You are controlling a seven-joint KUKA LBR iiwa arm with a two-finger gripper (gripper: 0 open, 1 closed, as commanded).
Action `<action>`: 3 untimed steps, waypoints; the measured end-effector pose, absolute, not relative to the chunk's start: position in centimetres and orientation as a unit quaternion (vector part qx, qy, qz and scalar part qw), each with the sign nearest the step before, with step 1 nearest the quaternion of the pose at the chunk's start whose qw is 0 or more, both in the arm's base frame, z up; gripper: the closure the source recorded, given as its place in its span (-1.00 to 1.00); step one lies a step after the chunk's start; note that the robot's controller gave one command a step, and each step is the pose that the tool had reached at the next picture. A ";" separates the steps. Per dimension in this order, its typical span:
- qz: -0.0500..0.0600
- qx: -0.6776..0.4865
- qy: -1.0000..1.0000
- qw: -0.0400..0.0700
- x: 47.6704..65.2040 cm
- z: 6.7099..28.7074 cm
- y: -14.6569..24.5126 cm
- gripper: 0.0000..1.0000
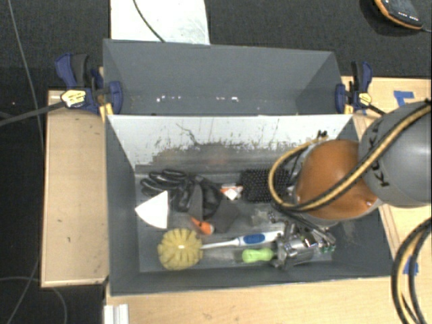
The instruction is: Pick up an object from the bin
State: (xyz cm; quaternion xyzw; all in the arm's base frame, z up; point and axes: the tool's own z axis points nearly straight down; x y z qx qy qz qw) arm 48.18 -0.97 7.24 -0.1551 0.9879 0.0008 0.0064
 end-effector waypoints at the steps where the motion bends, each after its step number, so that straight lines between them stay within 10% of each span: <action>1: 0.000 -0.097 0.995 0.005 48.0 7.2 -0.3 -1.00; 2: 0.001 -0.153 0.988 0.007 48.2 7.3 -1.0 1.00; 3: 0.001 -0.153 0.988 0.007 48.2 7.3 -1.0 1.00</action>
Offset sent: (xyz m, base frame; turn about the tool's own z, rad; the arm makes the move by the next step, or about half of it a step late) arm 0.0000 0.0000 0.0000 0.0001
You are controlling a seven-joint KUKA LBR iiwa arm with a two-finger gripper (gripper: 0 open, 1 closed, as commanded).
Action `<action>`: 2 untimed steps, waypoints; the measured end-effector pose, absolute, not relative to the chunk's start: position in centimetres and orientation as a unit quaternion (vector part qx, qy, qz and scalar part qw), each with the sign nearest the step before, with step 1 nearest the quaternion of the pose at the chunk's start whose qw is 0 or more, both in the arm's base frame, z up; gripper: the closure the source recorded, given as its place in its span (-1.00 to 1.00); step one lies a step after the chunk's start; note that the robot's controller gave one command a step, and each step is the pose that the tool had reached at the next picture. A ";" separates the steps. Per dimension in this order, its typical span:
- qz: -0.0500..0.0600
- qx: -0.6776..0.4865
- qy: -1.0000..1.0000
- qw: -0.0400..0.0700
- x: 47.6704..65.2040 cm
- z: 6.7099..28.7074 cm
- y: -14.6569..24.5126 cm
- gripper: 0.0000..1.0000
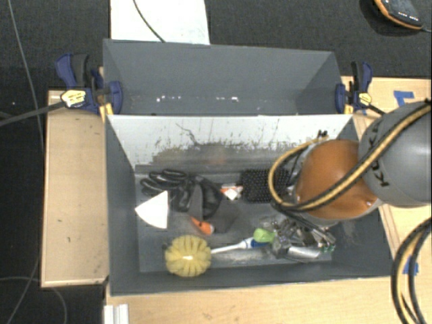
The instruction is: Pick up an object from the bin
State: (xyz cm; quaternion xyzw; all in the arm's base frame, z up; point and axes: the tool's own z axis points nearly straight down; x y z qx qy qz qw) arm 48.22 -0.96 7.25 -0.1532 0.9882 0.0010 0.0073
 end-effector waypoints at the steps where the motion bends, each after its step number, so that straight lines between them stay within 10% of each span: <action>1: 0.002 -0.153 0.988 0.004 48.0 7.9 -0.9 1.00; 2: 0.002 -0.152 0.988 0.005 48.1 10.8 -0.9 1.00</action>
Offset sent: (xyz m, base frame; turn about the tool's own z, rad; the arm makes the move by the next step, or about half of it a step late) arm -0.0006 -0.0001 0.0338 0.0002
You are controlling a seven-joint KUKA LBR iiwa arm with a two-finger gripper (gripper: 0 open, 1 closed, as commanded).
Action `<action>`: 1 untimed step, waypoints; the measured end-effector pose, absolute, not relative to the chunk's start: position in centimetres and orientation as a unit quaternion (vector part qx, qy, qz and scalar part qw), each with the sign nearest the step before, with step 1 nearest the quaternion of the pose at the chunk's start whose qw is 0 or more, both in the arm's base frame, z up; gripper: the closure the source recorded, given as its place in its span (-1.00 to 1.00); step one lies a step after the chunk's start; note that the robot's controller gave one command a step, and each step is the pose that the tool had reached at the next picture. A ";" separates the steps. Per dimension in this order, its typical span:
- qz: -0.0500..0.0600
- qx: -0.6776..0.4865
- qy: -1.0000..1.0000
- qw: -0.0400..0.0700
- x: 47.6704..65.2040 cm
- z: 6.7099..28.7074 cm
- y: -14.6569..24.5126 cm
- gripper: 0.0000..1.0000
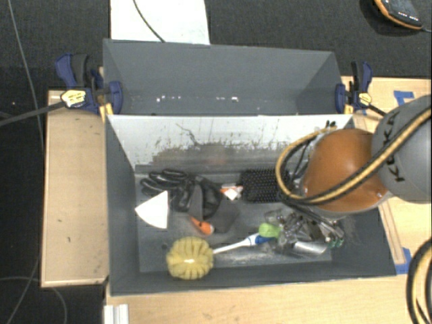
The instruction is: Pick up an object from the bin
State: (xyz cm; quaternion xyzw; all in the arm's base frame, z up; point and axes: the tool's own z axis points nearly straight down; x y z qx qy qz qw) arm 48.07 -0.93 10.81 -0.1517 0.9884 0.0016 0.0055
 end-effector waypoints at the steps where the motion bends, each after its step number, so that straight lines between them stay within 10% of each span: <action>1: 0.002 -0.151 0.989 0.004 48.0 12.8 -0.9 1.00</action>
Offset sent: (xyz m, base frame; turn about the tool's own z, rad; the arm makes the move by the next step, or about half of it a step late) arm 0.0009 -0.0001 0.0552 0.0009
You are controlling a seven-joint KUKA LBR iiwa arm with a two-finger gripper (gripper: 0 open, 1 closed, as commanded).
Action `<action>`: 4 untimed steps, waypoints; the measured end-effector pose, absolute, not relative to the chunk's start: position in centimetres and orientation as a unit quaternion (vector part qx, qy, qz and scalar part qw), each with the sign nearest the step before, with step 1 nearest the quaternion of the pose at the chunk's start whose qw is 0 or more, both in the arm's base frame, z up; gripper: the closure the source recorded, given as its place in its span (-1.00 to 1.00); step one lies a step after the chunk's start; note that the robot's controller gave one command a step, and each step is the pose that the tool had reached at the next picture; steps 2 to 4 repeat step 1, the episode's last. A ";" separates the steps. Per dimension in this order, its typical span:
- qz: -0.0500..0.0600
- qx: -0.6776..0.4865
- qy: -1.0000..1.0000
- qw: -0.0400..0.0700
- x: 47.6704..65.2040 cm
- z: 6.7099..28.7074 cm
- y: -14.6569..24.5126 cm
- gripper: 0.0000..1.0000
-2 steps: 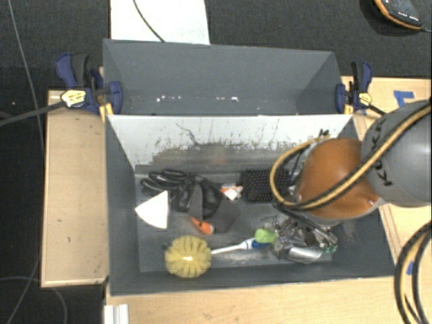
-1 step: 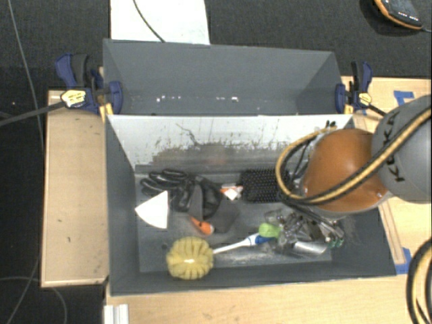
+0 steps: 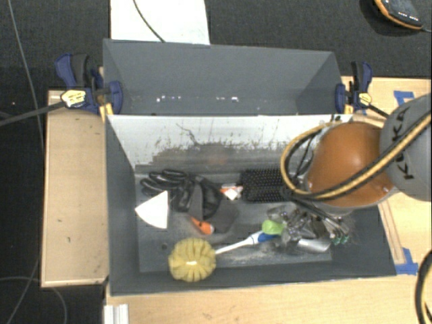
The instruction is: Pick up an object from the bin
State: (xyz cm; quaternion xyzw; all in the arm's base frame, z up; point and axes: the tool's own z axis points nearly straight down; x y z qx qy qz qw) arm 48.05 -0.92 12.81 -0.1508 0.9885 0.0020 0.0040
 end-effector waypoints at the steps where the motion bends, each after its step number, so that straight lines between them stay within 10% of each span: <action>1: 0.001 -0.149 0.989 0.007 48.2 14.7 -0.9 1.00; 4: 0.001 -0.149 0.989 0.007 48.2 14.7 -0.9 1.00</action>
Offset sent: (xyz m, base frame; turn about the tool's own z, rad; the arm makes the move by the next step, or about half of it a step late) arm 0.0002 -0.0001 0.0133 0.0014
